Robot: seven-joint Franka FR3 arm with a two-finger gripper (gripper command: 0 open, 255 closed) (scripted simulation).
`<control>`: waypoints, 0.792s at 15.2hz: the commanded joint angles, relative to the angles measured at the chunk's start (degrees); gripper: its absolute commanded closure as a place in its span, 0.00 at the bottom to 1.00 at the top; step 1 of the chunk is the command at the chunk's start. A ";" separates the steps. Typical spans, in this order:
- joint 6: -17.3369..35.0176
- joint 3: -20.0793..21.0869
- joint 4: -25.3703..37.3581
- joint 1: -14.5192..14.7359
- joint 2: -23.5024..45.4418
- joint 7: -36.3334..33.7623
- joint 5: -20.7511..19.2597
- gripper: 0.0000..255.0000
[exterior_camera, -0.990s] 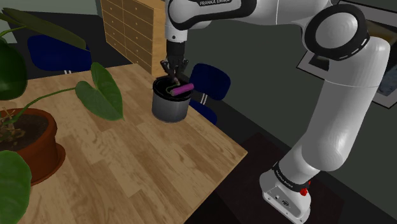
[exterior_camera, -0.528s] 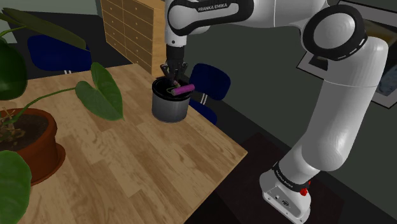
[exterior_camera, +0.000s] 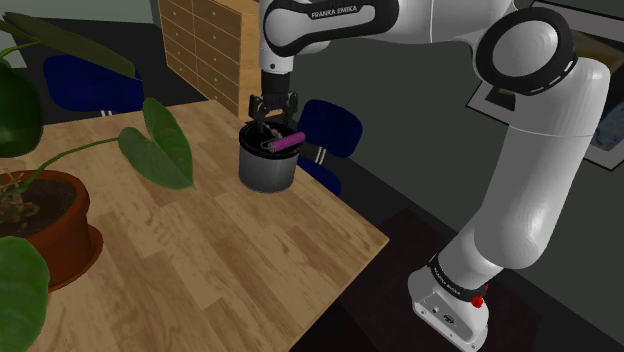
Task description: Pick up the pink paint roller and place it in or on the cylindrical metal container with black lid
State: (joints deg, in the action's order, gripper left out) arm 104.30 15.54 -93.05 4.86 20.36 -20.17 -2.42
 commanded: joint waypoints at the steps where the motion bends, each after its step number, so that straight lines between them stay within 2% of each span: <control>1: -1.90 0.02 1.83 0.03 -0.07 0.04 0.04 0.00; 4: -7.39 0.06 7.63 0.21 0.24 0.06 0.01 0.00; 12: -7.39 0.06 7.63 0.21 0.24 0.06 0.01 0.00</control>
